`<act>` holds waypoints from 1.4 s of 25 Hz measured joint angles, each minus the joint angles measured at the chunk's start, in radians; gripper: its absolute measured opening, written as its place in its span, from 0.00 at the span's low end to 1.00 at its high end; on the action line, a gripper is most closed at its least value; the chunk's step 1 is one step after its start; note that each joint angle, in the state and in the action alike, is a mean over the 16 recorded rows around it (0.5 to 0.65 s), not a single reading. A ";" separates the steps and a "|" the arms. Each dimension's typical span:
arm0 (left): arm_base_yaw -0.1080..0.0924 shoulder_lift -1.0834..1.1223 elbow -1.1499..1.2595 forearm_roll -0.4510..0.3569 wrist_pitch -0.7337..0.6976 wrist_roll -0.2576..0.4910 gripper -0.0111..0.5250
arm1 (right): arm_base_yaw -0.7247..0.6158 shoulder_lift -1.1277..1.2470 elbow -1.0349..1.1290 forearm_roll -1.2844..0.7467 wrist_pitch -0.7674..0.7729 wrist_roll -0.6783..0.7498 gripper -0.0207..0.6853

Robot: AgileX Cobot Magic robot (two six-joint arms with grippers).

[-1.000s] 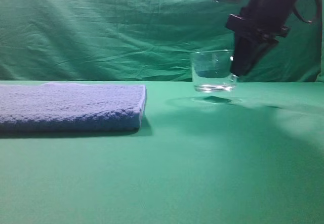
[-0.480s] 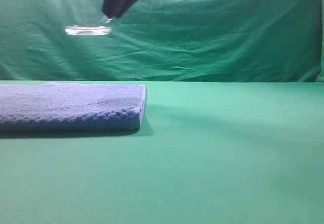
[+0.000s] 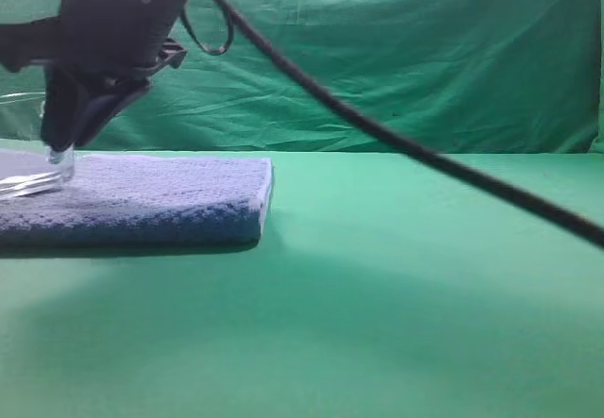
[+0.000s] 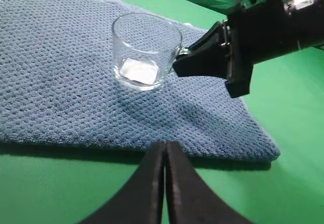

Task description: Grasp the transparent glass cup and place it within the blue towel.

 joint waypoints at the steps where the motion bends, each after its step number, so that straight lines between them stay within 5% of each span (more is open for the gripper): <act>1: 0.000 0.000 0.000 0.000 0.000 0.000 0.02 | 0.001 -0.001 -0.001 0.000 0.002 0.007 0.44; 6: 0.000 0.000 0.000 0.000 0.000 0.000 0.02 | -0.002 -0.041 -0.010 -0.005 0.048 0.049 0.64; 10: 0.000 0.000 0.000 0.000 0.000 0.000 0.02 | -0.004 -0.115 -0.024 -0.022 0.117 0.086 0.70; 24: 0.000 0.000 0.000 0.000 0.000 0.000 0.02 | -0.008 -0.502 -0.060 -0.083 0.414 0.189 0.09; 35: 0.000 0.000 0.000 0.000 0.000 0.000 0.02 | -0.008 -0.635 -0.062 -0.168 0.582 0.374 0.03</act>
